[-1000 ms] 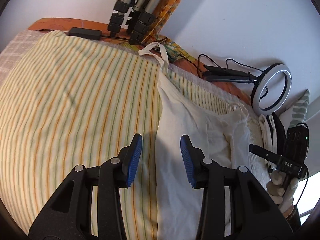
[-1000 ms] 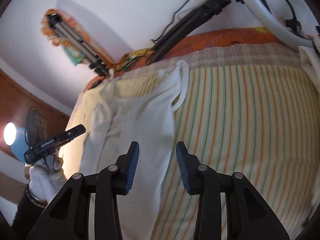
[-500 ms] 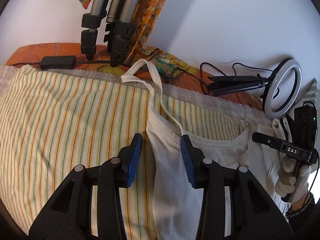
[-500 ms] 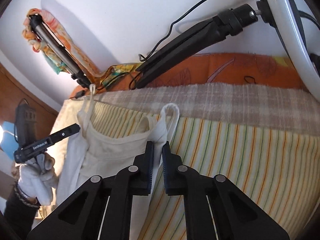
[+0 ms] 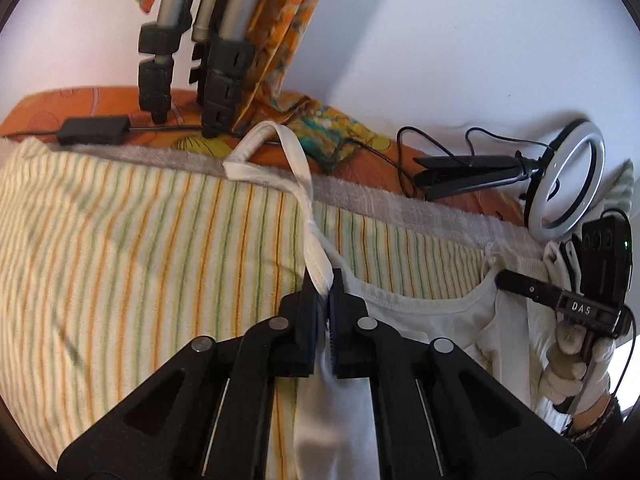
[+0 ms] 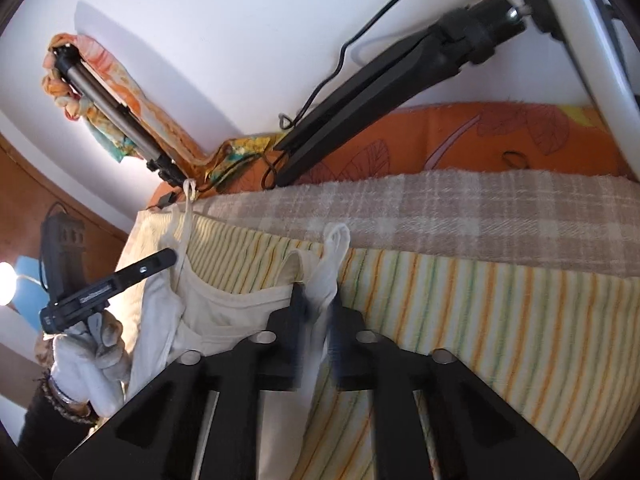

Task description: Fold small clothes

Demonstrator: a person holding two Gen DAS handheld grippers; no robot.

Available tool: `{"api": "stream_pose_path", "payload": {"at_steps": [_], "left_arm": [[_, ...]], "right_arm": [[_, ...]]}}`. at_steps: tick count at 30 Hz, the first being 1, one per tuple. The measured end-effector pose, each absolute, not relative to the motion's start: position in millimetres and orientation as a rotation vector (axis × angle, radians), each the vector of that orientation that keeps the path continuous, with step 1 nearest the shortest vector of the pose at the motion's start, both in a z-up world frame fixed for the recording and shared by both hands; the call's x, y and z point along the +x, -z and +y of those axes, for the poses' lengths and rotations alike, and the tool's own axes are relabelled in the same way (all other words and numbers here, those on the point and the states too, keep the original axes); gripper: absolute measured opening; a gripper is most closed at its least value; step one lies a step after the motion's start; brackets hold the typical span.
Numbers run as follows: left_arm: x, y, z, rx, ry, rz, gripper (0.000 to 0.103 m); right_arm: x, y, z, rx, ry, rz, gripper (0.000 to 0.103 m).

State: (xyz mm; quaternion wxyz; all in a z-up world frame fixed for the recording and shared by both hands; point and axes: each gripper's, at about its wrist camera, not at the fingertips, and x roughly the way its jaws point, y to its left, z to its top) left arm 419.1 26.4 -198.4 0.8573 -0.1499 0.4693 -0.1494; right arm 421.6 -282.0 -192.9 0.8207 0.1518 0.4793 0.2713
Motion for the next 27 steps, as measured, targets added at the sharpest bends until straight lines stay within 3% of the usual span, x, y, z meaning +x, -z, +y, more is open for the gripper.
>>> {"api": "stream_pose_path", "payload": {"at_steps": [15,27], "left_arm": [[373.0,148.1,40.7,-0.389,0.390,0.828,0.002],[275.7,100.1,48.0,-0.333,0.426,0.766,0.002]], "right_arm": [[379.1,132.5,-293.0,0.302,-0.632,0.867,0.004],[292.3,69.7,-281.8,0.243,-0.588,0.799,0.004]]}}
